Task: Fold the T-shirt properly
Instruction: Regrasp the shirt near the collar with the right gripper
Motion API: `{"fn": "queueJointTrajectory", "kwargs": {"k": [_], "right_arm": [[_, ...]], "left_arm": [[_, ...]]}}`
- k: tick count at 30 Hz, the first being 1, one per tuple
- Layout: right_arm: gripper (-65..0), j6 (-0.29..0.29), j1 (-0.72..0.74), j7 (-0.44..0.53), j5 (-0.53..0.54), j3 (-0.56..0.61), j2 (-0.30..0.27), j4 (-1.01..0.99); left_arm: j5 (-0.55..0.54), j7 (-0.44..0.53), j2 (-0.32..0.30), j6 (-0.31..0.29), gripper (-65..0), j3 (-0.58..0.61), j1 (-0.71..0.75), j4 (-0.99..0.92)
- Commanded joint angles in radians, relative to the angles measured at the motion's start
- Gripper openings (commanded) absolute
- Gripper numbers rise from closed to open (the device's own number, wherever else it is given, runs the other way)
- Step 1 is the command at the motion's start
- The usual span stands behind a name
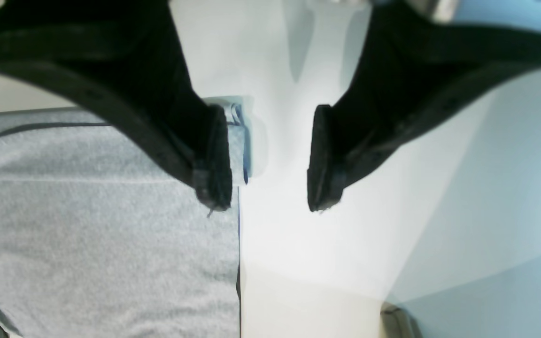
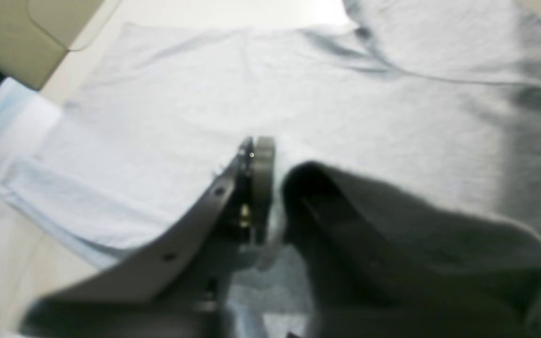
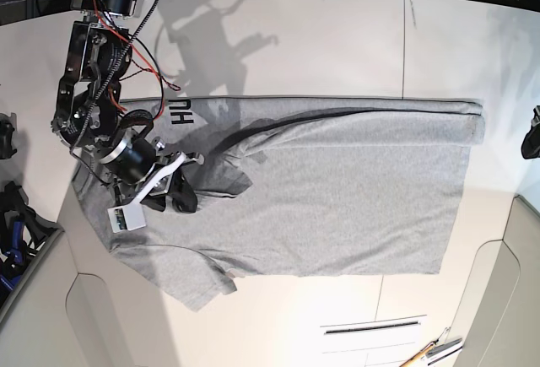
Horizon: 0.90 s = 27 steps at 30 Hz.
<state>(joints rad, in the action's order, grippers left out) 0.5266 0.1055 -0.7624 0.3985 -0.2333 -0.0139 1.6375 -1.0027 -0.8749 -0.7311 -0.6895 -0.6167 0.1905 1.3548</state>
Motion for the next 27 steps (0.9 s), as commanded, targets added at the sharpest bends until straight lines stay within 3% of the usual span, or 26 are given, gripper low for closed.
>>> {"fn": "queueJointTrajectory", "kwargs": {"k": [1,4,14,16,19,20,23,27], "right_arm": [[-51.3,-0.003,0.019,0.031,0.008,0.000,-0.002,0.015],[-38.2,-0.003,0.019,0.030,0.001,0.000,-0.002,0.015],[-37.6,-0.003,0.019,0.029,0.001,0.000,-0.003,0.015],[-41.7,-0.003,0.019,0.024,0.001,0.000,-0.003,0.015],[-62.1,-0.003,0.019,-0.002,0.001,0.000,-0.006,0.015],[-65.0,-0.003,0.019,-0.006,0.000,-0.001,-0.006,0.015],[-65.0,-0.003,0.019,-0.008,-0.017,-0.014,-0.008,0.015],[-65.0,-0.004,0.019,-0.008,-0.067,-0.052,-0.008,0.015]], "left_arm": [[-0.017,0.018,-0.028,-0.009,-34.8,-0.014,-0.008,0.013],[-0.018,0.018,-0.028,-0.009,-34.8,-0.014,-0.008,0.013],[-0.018,0.018,-0.028,-0.009,-34.8,-0.014,-0.008,0.013],[-0.018,0.018,-0.027,-0.009,-34.8,-0.014,-0.008,0.013],[-0.040,0.018,-0.027,-0.009,-34.9,-0.014,-0.008,0.013],[-0.049,0.018,-0.027,-0.009,-34.9,-0.014,-0.008,0.013],[-0.059,0.018,-0.027,-0.009,-36.9,-0.014,-0.008,0.013],[-0.059,0.019,-0.012,-0.009,-53.5,-0.014,-0.008,0.013]]}}
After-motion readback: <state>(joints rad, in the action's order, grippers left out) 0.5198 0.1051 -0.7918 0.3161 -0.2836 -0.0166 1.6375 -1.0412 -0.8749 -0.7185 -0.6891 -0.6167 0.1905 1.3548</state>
